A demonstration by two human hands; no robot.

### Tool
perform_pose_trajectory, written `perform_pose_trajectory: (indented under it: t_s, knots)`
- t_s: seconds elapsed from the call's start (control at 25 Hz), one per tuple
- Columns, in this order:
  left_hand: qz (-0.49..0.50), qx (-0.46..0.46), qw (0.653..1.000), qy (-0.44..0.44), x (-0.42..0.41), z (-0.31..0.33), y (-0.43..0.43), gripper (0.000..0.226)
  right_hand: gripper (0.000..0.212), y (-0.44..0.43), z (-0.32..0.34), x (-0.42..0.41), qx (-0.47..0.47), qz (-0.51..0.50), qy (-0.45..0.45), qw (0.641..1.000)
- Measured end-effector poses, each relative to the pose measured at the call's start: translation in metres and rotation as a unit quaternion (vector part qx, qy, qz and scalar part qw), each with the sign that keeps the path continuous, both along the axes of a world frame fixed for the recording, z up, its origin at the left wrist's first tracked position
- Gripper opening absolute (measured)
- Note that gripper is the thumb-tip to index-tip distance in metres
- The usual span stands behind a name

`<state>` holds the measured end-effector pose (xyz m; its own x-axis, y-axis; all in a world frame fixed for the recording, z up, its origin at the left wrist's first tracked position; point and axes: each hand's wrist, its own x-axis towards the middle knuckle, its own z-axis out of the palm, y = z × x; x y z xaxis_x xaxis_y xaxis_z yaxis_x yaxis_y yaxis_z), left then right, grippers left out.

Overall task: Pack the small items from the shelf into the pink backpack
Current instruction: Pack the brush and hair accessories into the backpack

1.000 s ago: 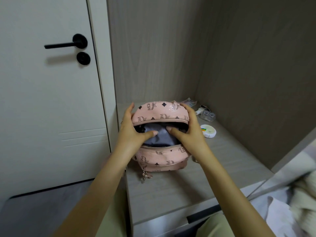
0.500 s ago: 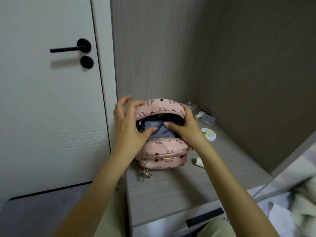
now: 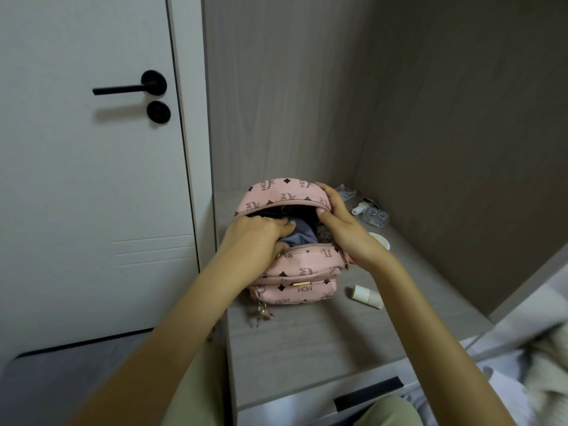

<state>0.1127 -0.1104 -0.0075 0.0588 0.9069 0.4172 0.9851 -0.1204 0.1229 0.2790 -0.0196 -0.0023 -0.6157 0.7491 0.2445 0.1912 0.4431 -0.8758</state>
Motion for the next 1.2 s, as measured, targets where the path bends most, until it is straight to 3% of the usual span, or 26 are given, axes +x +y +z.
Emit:
perform_pose_trajectory:
  t_s: [0.16,0.32,0.4,0.48,0.56,0.64,0.72,0.8,1.08,1.2]
  knots:
    - [0.009,0.003,0.999,-0.041,0.0,0.005,-0.007,0.038,0.045,0.003,-0.006,0.003,-0.033,-0.004,0.048,0.998]
    - [-0.012,0.205,0.968,-0.146,0.007,0.002,-0.028,0.015,0.049,0.009,-0.012,0.009,-0.081,0.018,0.074,0.994]
    - [-0.019,0.22,0.967,-0.126,0.01,0.0,-0.027,0.024,0.06,0.014,-0.013,0.016,-0.117,0.033,0.089,0.989]
    - [-0.039,0.17,0.975,-0.134,0.011,-0.003,-0.023,0.036,0.067,0.019,-0.018,0.027,-0.102,0.001,0.1,0.99]
    - [-0.059,0.131,0.977,-0.158,0.01,-0.005,-0.022,0.05,0.06,0.033,-0.034,0.046,0.031,-0.13,0.035,0.99]
    - [-0.07,0.121,0.975,-0.175,0.008,-0.006,-0.023,0.063,0.052,0.064,-0.056,0.071,0.143,-0.278,-0.13,0.941]
    - [-0.067,0.121,0.974,-0.178,0.006,-0.007,-0.025,0.071,0.059,0.095,-0.079,0.091,0.089,-0.288,-0.313,0.901]
    - [-0.06,0.118,0.977,-0.166,0.005,-0.009,-0.026,0.072,0.063,0.117,-0.098,0.104,0.006,-0.24,-0.395,0.887]
    - [-0.035,0.089,0.985,-0.141,0.009,-0.011,-0.026,0.072,0.045,0.13,-0.109,0.114,-0.001,-0.267,-0.3,0.916]
    - [-0.035,0.079,0.987,-0.139,0.004,-0.011,-0.027,0.069,0.041,0.103,-0.098,0.111,0.001,-0.349,-0.155,0.924]
